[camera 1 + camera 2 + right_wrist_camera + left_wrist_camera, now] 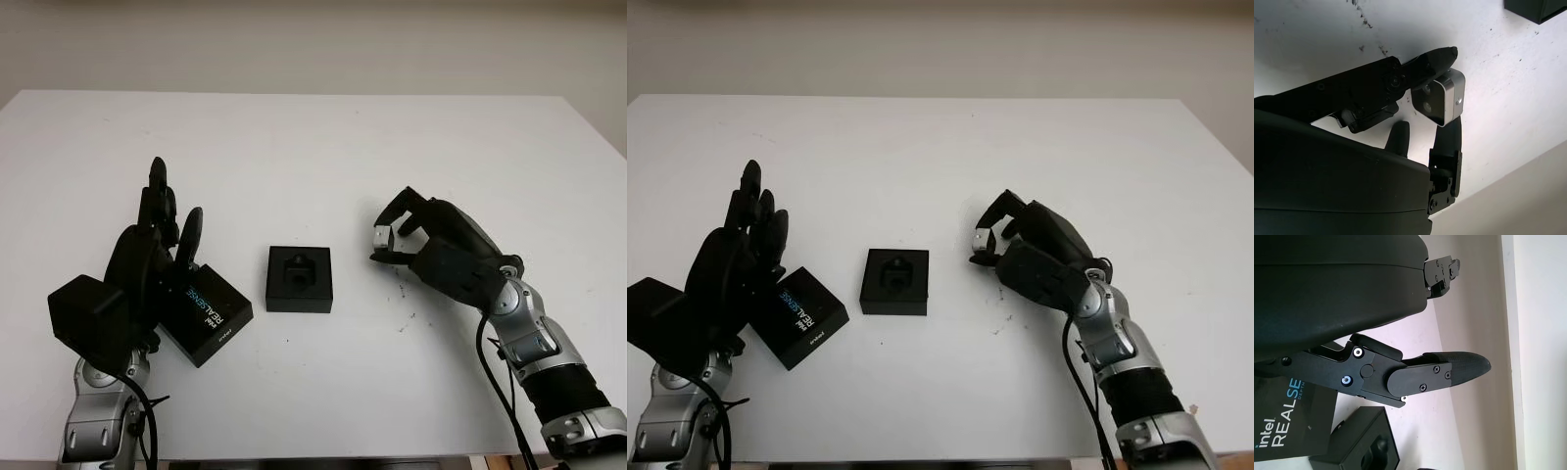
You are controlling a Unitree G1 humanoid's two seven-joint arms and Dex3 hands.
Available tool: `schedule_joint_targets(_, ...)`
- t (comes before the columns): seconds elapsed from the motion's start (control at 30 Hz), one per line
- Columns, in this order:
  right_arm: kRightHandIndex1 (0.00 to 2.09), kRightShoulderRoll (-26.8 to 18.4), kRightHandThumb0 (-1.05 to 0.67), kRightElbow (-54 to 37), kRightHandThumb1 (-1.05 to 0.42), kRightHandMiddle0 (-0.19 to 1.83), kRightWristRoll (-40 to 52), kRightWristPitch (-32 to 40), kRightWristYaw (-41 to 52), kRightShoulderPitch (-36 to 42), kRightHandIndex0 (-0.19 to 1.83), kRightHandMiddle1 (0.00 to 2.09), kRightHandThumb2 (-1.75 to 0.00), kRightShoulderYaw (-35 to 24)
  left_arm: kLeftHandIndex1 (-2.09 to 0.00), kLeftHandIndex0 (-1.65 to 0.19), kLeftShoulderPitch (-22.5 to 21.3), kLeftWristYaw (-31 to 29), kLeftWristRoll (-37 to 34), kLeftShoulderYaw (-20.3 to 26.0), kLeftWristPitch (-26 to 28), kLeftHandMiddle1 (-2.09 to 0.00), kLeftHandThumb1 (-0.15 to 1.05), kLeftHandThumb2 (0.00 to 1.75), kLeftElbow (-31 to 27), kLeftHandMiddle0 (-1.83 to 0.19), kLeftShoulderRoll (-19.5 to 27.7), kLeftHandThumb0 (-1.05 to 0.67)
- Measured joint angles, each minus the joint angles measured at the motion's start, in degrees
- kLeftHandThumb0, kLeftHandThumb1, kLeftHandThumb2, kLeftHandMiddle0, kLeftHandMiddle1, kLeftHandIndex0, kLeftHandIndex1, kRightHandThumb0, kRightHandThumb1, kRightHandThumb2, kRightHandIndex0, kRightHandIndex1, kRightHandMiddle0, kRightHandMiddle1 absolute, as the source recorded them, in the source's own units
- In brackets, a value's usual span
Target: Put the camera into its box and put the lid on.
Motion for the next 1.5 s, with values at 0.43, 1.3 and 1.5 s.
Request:
schedule_joint_targets(0.43,1.09,2.02,-0.38,-0.65,-1.01,0.22,4.01,-1.17,1.62,-0.77,0.02,1.89,-0.05,-0.80,-0.04,0.19,0.79,0.86,0.35,-0.98,0.01,-0.05,1.05,0.52,-0.16,0.18,-0.97,-0.72)
schedule_joint_targets(1.3,0.79,3.05,-0.44,-9.28,-1.01,0.26,19.02,19.95,25.61,-11.30,0.05,1.88,-0.05,-2.02,-0.03,0.19,1.45,1.96,0.80,-2.36,0.22,-0.05,1.05,0.53,-1.47,0.19,-2.30,-0.71)
schedule_joint_targets(1.5,0.56,2.66,-0.47,-11.47,-1.00,0.27,19.17,24.47,28.73,-11.33,0.15,1.86,-0.05,-0.19,-0.03,0.19,1.72,2.68,1.27,-2.88,0.69,-0.05,1.05,0.53,-1.98,0.18,-2.54,-0.70)
